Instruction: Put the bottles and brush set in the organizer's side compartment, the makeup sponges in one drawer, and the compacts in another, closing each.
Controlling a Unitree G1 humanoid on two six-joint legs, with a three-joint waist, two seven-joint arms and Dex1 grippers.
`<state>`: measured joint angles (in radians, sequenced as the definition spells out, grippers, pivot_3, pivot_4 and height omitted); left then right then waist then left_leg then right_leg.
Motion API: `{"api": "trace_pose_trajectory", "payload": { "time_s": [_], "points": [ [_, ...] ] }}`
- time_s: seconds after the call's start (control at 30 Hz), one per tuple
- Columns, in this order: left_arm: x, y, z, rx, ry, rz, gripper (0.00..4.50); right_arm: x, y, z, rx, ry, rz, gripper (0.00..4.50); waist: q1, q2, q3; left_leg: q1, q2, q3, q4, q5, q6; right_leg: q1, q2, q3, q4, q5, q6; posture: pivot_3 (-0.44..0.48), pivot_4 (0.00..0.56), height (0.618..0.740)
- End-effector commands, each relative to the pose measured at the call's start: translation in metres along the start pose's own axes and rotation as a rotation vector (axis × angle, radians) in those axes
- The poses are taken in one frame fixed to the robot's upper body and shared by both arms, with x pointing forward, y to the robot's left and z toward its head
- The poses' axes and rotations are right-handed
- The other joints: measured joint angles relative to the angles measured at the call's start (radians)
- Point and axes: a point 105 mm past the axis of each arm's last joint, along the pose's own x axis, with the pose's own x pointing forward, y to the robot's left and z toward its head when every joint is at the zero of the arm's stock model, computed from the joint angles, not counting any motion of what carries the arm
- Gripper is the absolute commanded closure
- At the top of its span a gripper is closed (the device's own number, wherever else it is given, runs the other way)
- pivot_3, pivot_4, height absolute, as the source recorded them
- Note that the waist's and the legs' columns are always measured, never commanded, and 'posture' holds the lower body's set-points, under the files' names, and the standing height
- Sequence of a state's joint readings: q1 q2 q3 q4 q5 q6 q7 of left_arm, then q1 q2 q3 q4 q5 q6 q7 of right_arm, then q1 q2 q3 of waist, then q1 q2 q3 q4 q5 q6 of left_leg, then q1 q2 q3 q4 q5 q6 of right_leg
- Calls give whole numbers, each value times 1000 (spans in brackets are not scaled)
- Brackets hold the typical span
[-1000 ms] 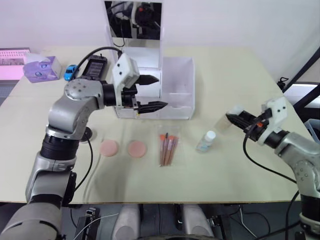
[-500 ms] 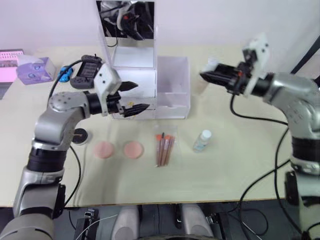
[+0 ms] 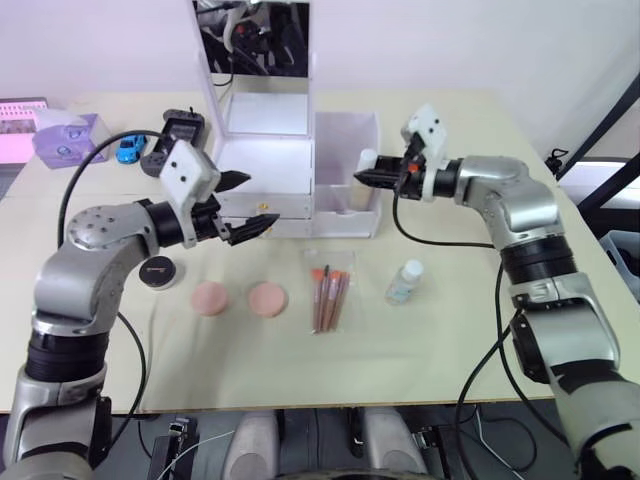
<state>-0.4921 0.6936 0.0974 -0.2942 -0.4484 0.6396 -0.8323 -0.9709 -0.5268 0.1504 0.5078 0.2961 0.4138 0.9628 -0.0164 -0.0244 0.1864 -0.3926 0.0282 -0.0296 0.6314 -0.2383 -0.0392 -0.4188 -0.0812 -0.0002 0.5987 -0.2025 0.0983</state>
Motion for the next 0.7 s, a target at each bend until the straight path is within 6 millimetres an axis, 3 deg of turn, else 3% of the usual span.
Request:
{"api": "trace_pose_trajectory", "payload": {
  "time_s": [0.03,0.23,0.4,0.53,0.63,0.67,0.7],
  "points": [
    [-8,0,13,41,-25,21,0,1,-3,22,-83,-47,9,3482,-1,0,0,0,0,0,0,0,0,0,0,0,0,0,0,0,150,740],
    [-10,-1,12,45,-15,29,0,9,-2,2,-111,27,39,3482,-3,0,0,0,0,0,0,0,0,0,0,0,0,1,2,0,150,740],
    [-7,-4,10,46,-10,12,0,10,-3,-1,-104,28,45,3482,-3,0,0,0,0,0,0,0,0,0,0,0,1,1,2,0,150,740],
    [-4,-4,9,47,-12,5,0,6,-1,4,-96,12,53,1911,-2,0,0,0,0,0,0,0,0,0,0,0,1,1,2,0,150,740],
    [-2,-2,9,48,-14,-6,0,-3,1,14,-111,-7,52,374,0,0,0,0,0,0,0,0,0,0,0,0,1,1,2,0,150,740],
    [-1,-2,8,48,-15,-11,0,-7,1,18,-115,-17,48,40,0,0,0,0,0,0,0,0,0,0,0,0,1,1,2,0,150,740],
    [-1,-2,8,47,-18,-15,0,-12,2,22,-118,-27,47,40,2,0,0,0,0,0,0,0,0,0,0,0,1,1,2,0,150,740]
  ]
}}
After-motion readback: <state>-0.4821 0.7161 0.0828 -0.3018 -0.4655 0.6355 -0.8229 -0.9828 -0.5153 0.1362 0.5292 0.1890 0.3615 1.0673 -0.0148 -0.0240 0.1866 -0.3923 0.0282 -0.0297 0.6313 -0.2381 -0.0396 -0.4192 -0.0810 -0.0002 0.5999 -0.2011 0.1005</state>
